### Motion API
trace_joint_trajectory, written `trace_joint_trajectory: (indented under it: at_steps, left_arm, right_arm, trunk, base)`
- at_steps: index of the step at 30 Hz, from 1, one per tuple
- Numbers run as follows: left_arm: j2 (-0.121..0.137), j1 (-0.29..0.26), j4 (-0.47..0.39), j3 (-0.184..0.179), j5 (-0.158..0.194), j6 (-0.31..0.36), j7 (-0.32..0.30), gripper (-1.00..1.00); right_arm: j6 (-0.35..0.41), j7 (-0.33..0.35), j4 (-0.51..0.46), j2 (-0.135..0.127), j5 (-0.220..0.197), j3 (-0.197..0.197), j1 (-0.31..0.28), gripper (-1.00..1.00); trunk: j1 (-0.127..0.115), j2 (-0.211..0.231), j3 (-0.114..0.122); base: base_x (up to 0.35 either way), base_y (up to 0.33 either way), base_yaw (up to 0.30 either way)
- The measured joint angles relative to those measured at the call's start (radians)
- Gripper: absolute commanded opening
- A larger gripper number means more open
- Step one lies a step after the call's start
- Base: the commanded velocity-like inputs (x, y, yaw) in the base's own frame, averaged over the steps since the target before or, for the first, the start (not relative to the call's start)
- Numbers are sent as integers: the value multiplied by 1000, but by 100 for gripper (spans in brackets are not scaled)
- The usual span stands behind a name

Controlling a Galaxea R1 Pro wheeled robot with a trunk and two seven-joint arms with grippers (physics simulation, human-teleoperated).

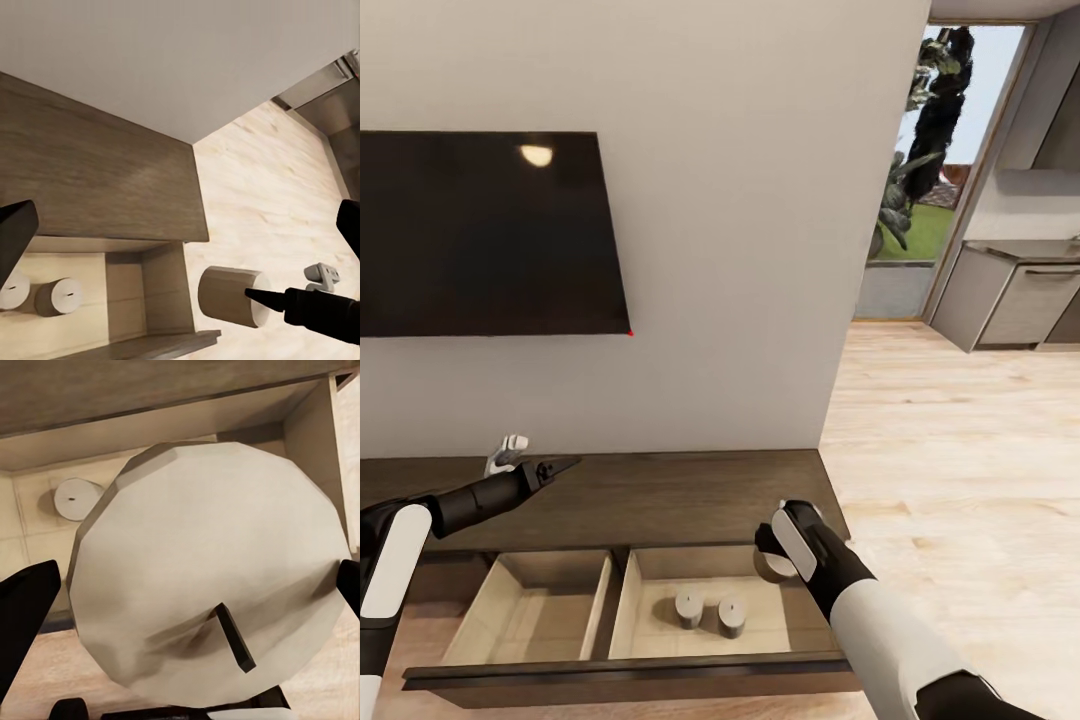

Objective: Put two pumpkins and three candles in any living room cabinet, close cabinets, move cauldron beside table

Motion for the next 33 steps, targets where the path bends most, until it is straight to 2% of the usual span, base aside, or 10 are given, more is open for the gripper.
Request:
trace_joint_trajectory:
  at_steps: [10,15,21,26,33]
  left_arm:
    - [0,0,1,1,0,0,0,100]
    - [0,0,1,-1,-1,-1,0,100]
    - [0,0,0,0,-1,-1,0,100]
    - [1,0,0,1,0,0,0,100]
    - [2,0,0,2,0,0,0,100]
  right_arm:
    - [-9,0,1,0,3,3,4,-100]
    - [-22,-3,1,0,2,39,2,-100]
    - [-35,-13,2,0,2,49,2,-100]
    - [-34,-70,2,0,3,66,2,-100]
    - [-35,-89,2,0,-2,82,2,-100]
  trunk:
    - [38,-70,-31]
    - [58,-105,-47]
    - [81,-147,-66]
    - [100,-182,-82]
    - [127,-231,-104]
  base:
    - [0,0,0]
    - [0,0,0]
    - [0,0,0]
    - [0,0,0]
    - [0,0,0]
